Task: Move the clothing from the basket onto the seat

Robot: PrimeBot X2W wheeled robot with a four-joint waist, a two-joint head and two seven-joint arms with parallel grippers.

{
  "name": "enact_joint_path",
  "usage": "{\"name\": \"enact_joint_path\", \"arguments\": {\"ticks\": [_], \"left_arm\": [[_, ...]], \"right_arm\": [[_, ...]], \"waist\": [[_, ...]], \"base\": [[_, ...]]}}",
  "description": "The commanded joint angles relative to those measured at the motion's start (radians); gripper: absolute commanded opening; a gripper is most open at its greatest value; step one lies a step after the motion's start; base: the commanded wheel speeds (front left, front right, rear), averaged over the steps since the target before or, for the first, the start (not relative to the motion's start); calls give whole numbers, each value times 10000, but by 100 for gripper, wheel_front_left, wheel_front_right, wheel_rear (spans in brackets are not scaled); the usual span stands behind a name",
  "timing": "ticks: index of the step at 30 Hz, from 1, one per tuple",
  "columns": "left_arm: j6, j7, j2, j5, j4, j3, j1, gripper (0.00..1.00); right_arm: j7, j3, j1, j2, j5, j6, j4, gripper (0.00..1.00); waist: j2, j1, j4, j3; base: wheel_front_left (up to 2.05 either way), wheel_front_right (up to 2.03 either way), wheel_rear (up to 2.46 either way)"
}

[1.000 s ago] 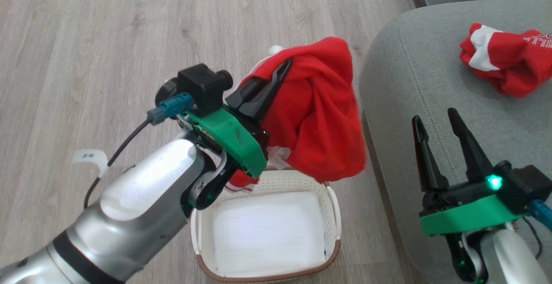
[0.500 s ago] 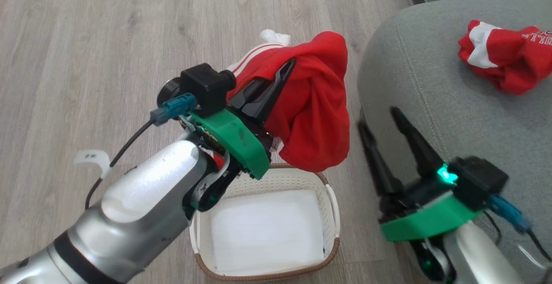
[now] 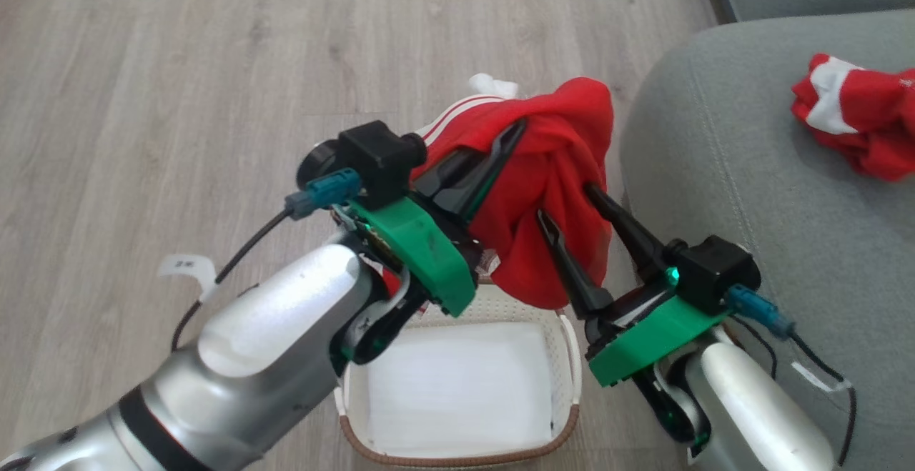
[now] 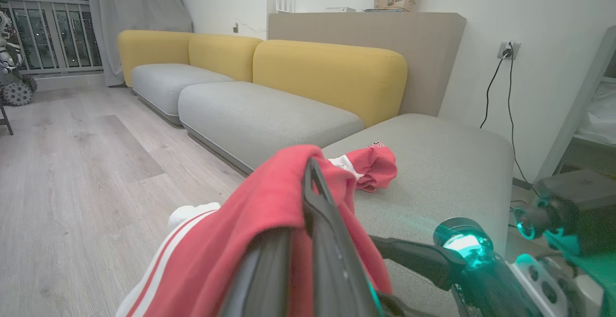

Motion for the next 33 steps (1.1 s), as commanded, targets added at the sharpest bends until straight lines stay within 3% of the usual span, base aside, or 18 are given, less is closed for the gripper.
{"name": "enact_joint_path", "arguments": {"ticks": [1, 14, 15, 16, 17, 23, 33], "left_arm": [[-54, 0, 35, -67, -289, 426, -564, 0], [-240, 107, -334, -118, -208, -12, -473, 0], [-242, 109, -339, -126, -199, -25, -461, 0], [-241, 110, -343, -133, -193, -35, -452, 0], [-241, 109, -344, -139, -186, -42, -446, 0], [-200, 88, -289, -176, -138, -18, -424, 0], [-109, 71, -107, -247, 2, -3, -264, 0]], "right_arm": [[62, 101, -474, 132, -6, -2, -92, 100], [-111, 978, -1988, 492, 345, -2, 1850, 100], [-132, 1051, -2081, 499, 379, -2, 1975, 85], [-151, 1104, -2161, 501, 411, -2, 2083, 9], [-171, 1148, -2228, 503, 442, -2, 2172, 0], [-239, 1243, -2403, 436, 570, -2, 2452, 0], [-254, 249, -1982, 326, 483, -2, 1739, 0]], "waist": [[-1, 1, 167, -71], [-1, 1, 555, -226], [-1, 1, 571, -230], [-1, 1, 584, -230], [-1, 1, 592, -233], [-1, 1, 577, -227], [-1, 1, 445, -153]], "base": [[0, 0, 0], [0, 0, 0], [0, 0, 0], [0, 0, 0], [0, 0, 0], [0, 0, 0], [0, 0, 0]]}}
